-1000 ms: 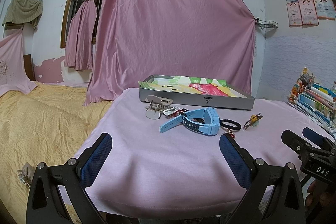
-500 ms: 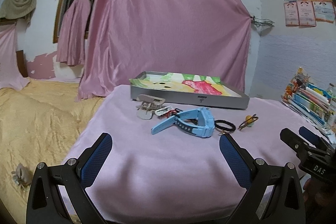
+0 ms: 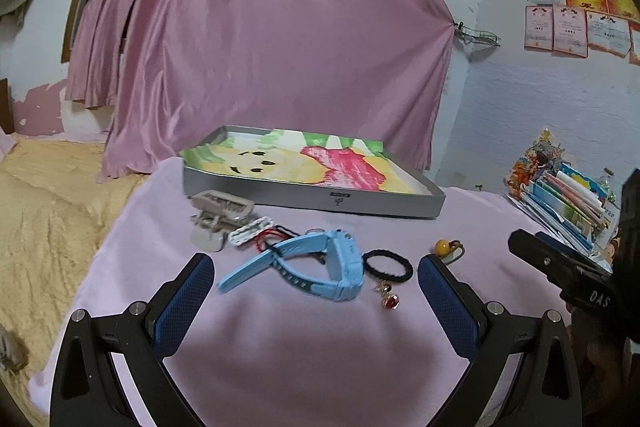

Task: Organize jewelry
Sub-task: 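Grasp the blue smartwatch with the left tool while the right grasps the yellow-bead hair tie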

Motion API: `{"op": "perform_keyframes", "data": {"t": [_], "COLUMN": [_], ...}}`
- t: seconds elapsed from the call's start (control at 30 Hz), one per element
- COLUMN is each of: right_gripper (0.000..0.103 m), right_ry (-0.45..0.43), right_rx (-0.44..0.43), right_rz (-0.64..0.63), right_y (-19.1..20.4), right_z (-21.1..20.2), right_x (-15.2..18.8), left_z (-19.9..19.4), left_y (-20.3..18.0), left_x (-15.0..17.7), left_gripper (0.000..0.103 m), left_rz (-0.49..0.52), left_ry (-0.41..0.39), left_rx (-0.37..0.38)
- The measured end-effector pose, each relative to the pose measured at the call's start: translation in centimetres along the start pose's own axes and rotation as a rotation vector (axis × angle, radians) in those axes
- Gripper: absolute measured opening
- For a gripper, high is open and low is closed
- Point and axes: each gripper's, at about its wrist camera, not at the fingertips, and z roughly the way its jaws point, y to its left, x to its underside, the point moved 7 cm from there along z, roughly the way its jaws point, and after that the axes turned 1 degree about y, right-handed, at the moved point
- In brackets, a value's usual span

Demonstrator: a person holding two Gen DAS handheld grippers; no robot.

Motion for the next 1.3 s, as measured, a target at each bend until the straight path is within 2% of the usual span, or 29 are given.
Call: {"op": "perform_keyframes", "data": {"t": [0.03,0.1,0.23,0.37,0.5,0.7,0.73,0.8,0.87,1.07,1.13,1.3], "right_gripper": [0.102,0.099,0.074,0.066,0.052,0.047,0.041,0.035,0.031,0.028,0.025,0.024], "right_ry": [0.016,0.037,0.108,0.207,0.299,0.374,0.386,0.394,0.399,0.405,0.402,0.388], "right_rx": [-0.011,-0.019,-0.048,-0.072,-0.054,-0.061,-0.060,-0.044,-0.033,-0.017,-0.008,-0.052], "right_rz": [0.006,0.006,0.014,0.030,0.033,0.046,0.042,0.029,0.024,-0.007,-0.024,-0.003], "right_y": [-0.2,-0.2,0.1,0.5,0.6,0.9,1.0,1.0,0.9,0.9,0.8,0.8], "right_z": [0.6,1.5,3.7,6.2,8.6,10.3,10.5,10.4,10.4,9.6,9.5,9.2], "right_x": [-0.2,-0.2,0.0,0.8,1.7,2.6,2.8,3.0,3.1,3.3,3.3,2.9], "left_z": [0.4,1.1,2.8,4.1,4.9,6.3,6.6,6.8,7.1,7.1,7.0,6.3], "left_y": [-0.2,-0.6,-1.3,-1.9,-2.3,-2.7,-2.8,-2.7,-2.6,-2.4,-2.4,-2.1], "left_x": [-0.1,-0.3,-0.5,-0.4,-0.4,0.2,0.3,0.6,0.8,0.7,0.8,0.4], "left_gripper": [0.102,0.094,0.080,0.066,0.056,0.043,0.041,0.029,0.022,0.021,0.020,0.018], "left_rz": [0.001,0.007,0.023,0.031,0.054,0.067,0.064,0.060,0.056,0.047,0.049,0.020], "left_ry": [0.006,0.021,0.070,0.110,0.139,0.207,0.220,0.236,0.249,0.245,0.244,0.220], "left_rx": [0.005,0.017,0.035,0.053,0.060,0.062,0.062,0.061,0.060,0.059,0.052,0.073]}}
